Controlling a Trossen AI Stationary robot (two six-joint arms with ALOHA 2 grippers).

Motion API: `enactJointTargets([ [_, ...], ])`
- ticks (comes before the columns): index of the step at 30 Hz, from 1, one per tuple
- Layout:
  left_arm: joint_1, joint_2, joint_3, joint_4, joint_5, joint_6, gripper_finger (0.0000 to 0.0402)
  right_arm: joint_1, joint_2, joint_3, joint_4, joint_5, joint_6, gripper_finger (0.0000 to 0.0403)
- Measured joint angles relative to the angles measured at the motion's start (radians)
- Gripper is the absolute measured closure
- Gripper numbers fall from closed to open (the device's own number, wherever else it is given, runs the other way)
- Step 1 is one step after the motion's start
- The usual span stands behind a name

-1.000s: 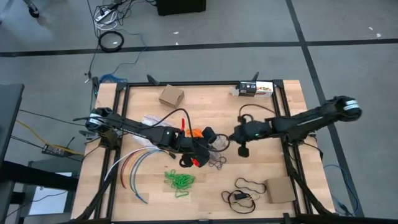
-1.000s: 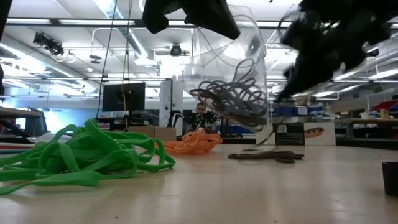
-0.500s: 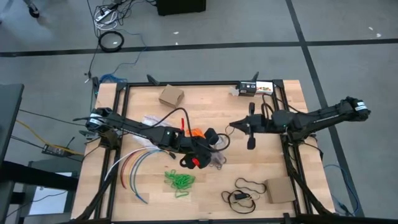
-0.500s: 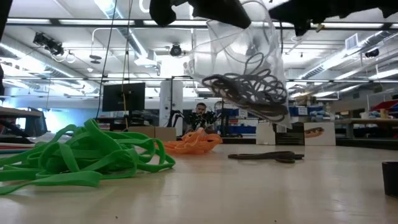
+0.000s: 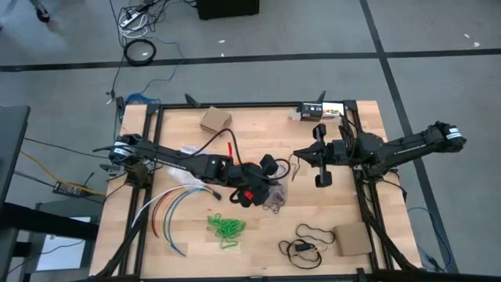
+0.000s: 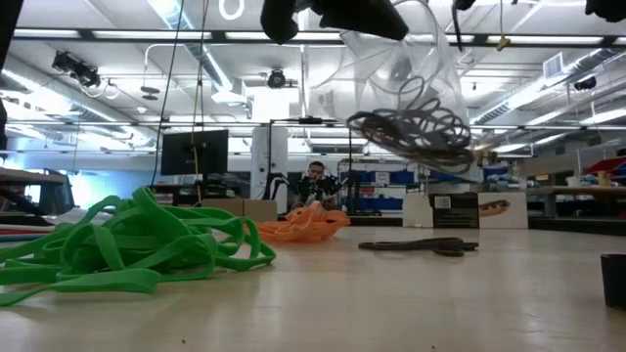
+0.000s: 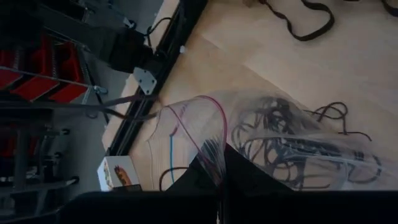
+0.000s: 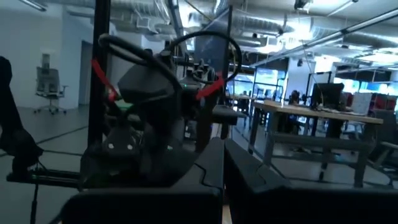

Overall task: Sort rubber bands
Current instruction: Put the purple rubber band into the transparent zip bag

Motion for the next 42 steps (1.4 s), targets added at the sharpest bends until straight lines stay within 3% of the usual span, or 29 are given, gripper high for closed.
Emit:
enactJointTargets([
  [16, 0.009, 0.001, 0.000, 0.085, 0.068, 0.004, 0.0400, 0.000, 0.148, 0.233, -0.127, -0.026, -0.101, 0.0403],
  [25, -0.001, 0.001, 0.000, 0.116, -0.009, 0.058, 0.0400, 0.044, 0.215, 0.270, -0.206, 0.037, -0.087, 0.0403],
  [33, -0.013, 0.001, -0.001, 0.118, -0.040, 0.085, 0.0400, 0.103, 0.189, 0.272, -0.402, 0.196, -0.079, 0.0403],
  [42, -0.014, 0.001, -0.001, 0.124, -0.057, 0.085, 0.0400, 0.137, 0.187, 0.271, -0.666, 0.182, 0.074, 0.0399],
])
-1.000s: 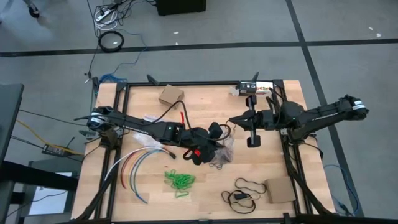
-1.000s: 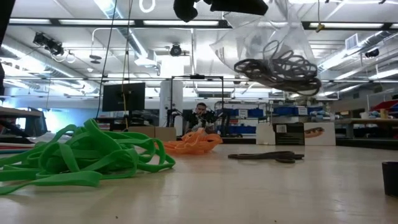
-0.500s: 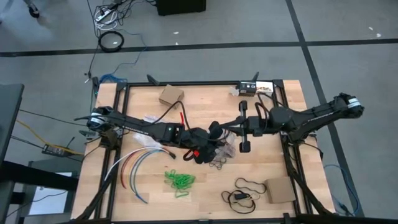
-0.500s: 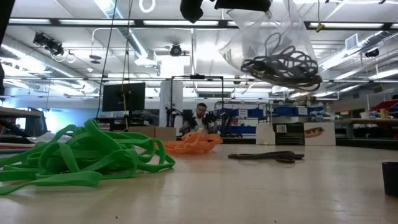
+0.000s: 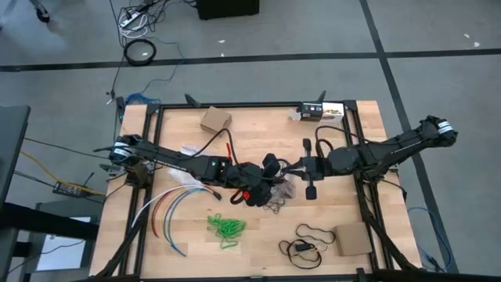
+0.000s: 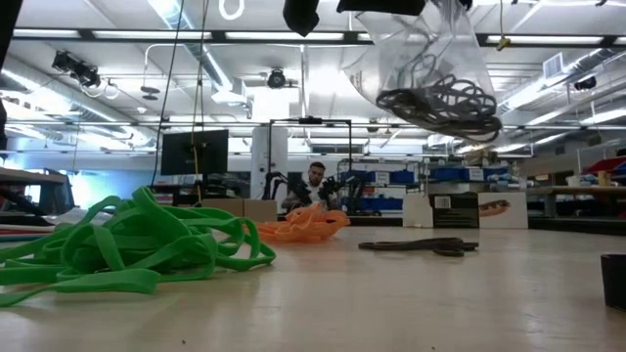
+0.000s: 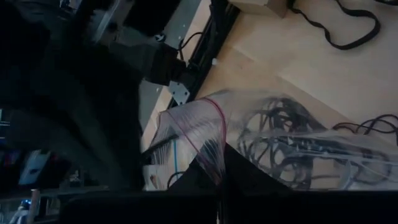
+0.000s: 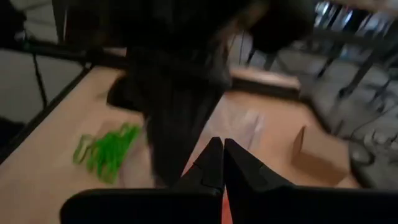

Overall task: Sort rubber bands
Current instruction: Put the purple rubber band into the transparent zip bag

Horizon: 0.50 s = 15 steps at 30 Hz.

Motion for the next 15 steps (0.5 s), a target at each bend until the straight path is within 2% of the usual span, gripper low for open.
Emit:
enactJointTargets([
  [6, 0.000, 0.000, 0.000, -0.004, 0.000, 0.000, 0.0400, 0.045, -0.040, 0.000, -0.088, -0.020, 0.043, 0.0365],
  [15, 0.000, 0.000, 0.000, -0.025, -0.013, -0.003, 0.0400, 0.063, -0.132, 0.000, -0.252, -0.019, 0.172, 0.0244],
])
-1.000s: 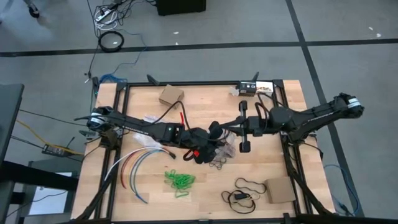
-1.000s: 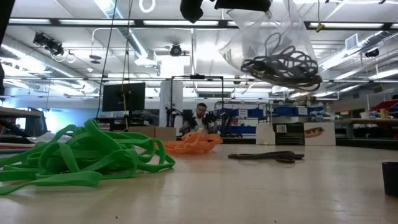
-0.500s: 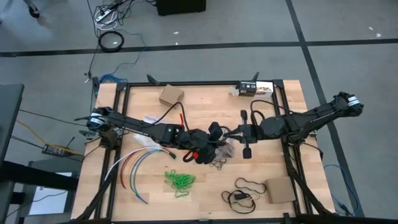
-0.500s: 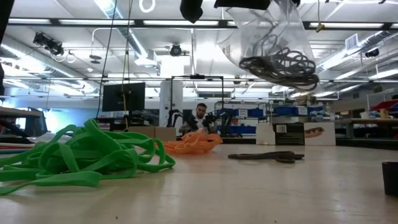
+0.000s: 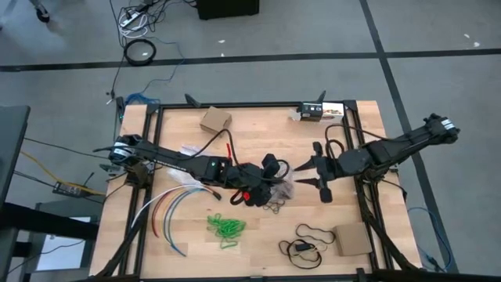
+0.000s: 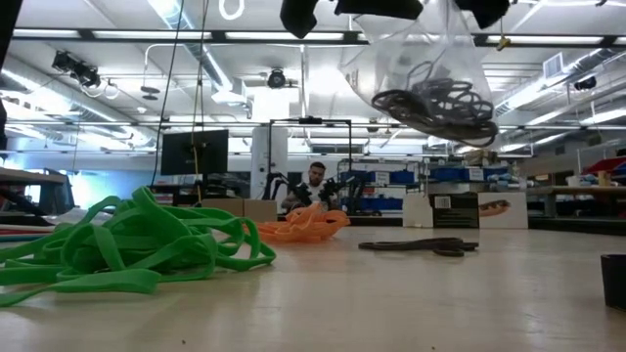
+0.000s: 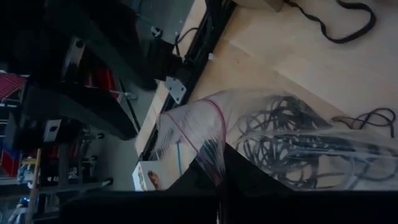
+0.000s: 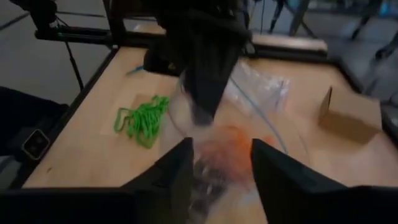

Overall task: Sort rubber bands
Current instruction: Put the purple rubber band into the transparent zip bag

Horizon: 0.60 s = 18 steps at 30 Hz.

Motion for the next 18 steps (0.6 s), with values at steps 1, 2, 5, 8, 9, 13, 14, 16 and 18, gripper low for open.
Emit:
enactJointTargets([
  [1, 0.000, 0.000, 0.000, -0.010, -0.003, 0.000, 0.0400, 0.002, -0.009, 0.000, -0.028, 0.000, 0.027, 0.0234],
  [2, 0.000, 0.000, 0.000, -0.019, -0.004, -0.001, 0.0400, 0.007, -0.014, 0.000, -0.058, 0.000, 0.056, 0.0225],
  [5, -0.002, 0.000, 0.000, -0.053, -0.006, -0.018, 0.0400, 0.037, -0.005, 0.000, -0.128, -0.001, 0.126, 0.0208],
  [8, -0.008, 0.000, 0.000, -0.094, -0.018, -0.027, 0.0400, 0.080, 0.034, -0.027, -0.122, -0.004, 0.167, 0.0204],
  [9, -0.011, 0.000, 0.000, -0.104, -0.023, -0.027, 0.0400, 0.095, 0.051, -0.045, -0.104, -0.004, 0.177, 0.0205],
  [13, -0.024, 0.000, 0.000, -0.142, -0.048, -0.034, 0.0400, 0.129, 0.154, -0.119, 0.011, -0.006, 0.207, 0.0215],
  [14, -0.027, 0.000, 0.000, -0.151, -0.051, -0.040, 0.0400, 0.132, 0.187, -0.139, 0.050, -0.005, 0.209, 0.0218],
  [16, -0.035, 0.000, 0.000, -0.172, -0.061, -0.057, 0.0400, 0.132, 0.259, -0.167, 0.138, -0.005, 0.208, 0.0224],
  [18, -0.042, -0.001, 0.000, -0.200, -0.069, -0.071, 0.0400, 0.121, 0.333, -0.186, 0.212, -0.004, 0.189, 0.0229],
])
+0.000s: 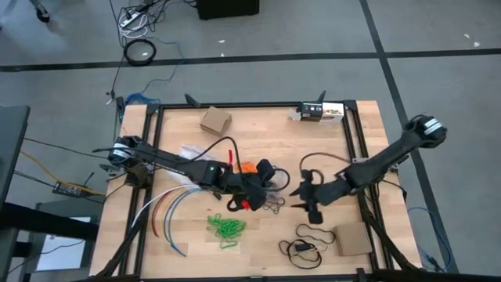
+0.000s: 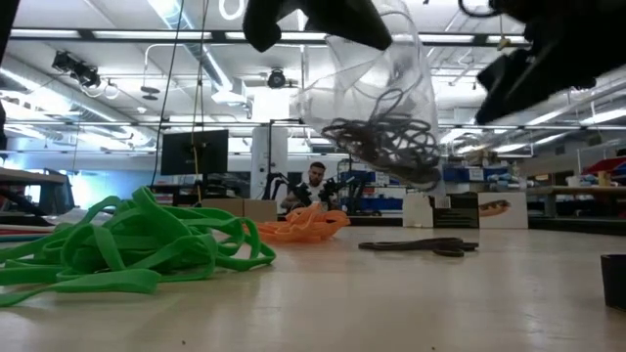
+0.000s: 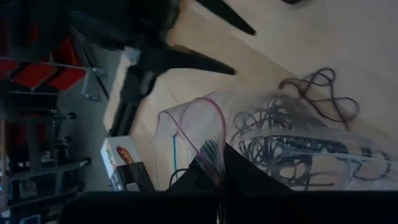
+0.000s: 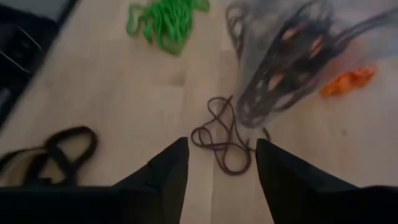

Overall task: Sort rubber bands
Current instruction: Put the purple rubber band into the transparent zip bag

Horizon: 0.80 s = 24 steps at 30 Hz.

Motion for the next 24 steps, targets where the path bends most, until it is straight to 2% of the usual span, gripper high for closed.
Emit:
enactJointTargets([
  [8, -0.027, 0.000, 0.000, -0.074, -0.037, -0.042, 0.0400, -0.123, 0.279, -0.012, 0.163, 0.023, -0.025, 0.0246],
  [13, -0.040, 0.000, 0.000, -0.095, -0.042, -0.064, 0.0400, -0.204, 0.397, -0.011, 0.296, -0.096, -0.032, 0.0253],
  [16, -0.042, 0.000, 0.000, -0.110, -0.042, -0.071, 0.0400, -0.235, 0.450, -0.006, 0.327, -0.121, -0.012, 0.0263],
  [19, -0.042, 0.000, 0.000, -0.122, -0.042, -0.088, 0.0400, -0.250, 0.481, -0.002, 0.332, -0.128, -0.012, 0.0295],
  [24, -0.042, 0.000, 0.000, -0.131, -0.042, -0.089, 0.0400, -0.253, 0.468, -0.004, 0.318, -0.139, -0.062, 0.0390],
])
